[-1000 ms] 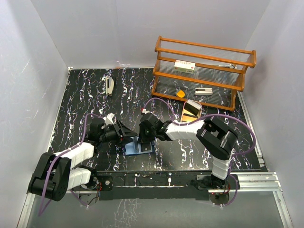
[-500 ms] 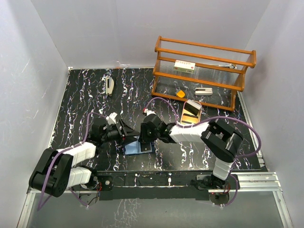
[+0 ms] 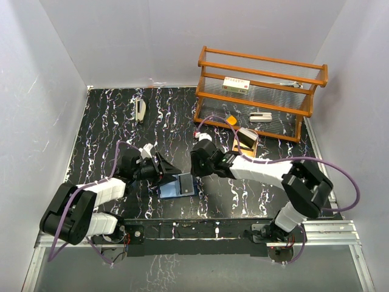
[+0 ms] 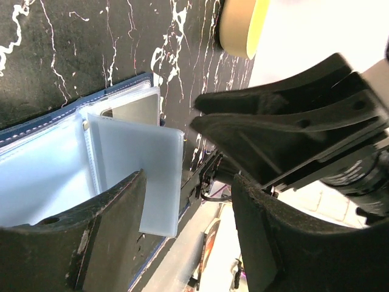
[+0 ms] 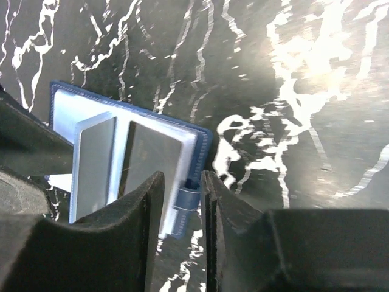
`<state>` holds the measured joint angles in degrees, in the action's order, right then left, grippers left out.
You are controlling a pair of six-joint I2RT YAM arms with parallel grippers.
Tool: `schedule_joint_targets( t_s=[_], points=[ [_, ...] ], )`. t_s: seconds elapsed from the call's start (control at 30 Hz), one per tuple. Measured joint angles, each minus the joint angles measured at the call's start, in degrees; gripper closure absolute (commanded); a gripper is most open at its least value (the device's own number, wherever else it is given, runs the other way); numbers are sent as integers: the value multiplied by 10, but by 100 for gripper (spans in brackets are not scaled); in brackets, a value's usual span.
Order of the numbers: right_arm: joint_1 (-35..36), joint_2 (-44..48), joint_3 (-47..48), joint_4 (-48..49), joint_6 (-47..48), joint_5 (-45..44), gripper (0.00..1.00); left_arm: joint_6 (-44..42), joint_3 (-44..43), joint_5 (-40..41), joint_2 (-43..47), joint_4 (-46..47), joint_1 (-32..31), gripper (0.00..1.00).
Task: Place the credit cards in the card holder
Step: Turn over the card slot in the card holder, then pick up the credit card from the storage box.
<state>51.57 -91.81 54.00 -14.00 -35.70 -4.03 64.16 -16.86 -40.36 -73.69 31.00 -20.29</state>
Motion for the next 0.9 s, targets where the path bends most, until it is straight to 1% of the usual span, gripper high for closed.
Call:
schedule_joint_targets(
  t_s=[0.13, 0.27, 0.43, 0.5, 0.6, 0.7, 0.83, 0.87, 0.9],
  points=[
    [-34, 46, 0, -30, 34, -25, 64, -5, -3, 3, -8, 1, -5, 43],
    [-82, 86, 1, -52, 82, -45, 56, -7, -4, 2, -36, 7, -9, 43],
    [-141, 92, 17, -85, 152, -82, 47, -16, -9, -3, -63, 11, -13, 42],
    [-165, 92, 28, -98, 183, -96, 45, -26, -13, -3, -64, 5, -14, 42],
    [-202, 90, 49, -110, 227, -113, 43, -52, -30, -3, -61, -26, -15, 41],
    [-228, 75, 74, -114, 263, -133, 42, -87, -59, 6, -42, -80, -15, 34],
    [-247, 37, 99, -115, 303, -157, 41, -129, -85, 30, 21, -147, -16, 26],
    [-250, 26, 103, -115, 313, -162, 41, -140, -93, 38, 40, -167, -16, 9],
    [-252, 16, 107, -116, 321, -167, 41, -153, -103, 44, 57, -189, -16, 2]
  ],
)
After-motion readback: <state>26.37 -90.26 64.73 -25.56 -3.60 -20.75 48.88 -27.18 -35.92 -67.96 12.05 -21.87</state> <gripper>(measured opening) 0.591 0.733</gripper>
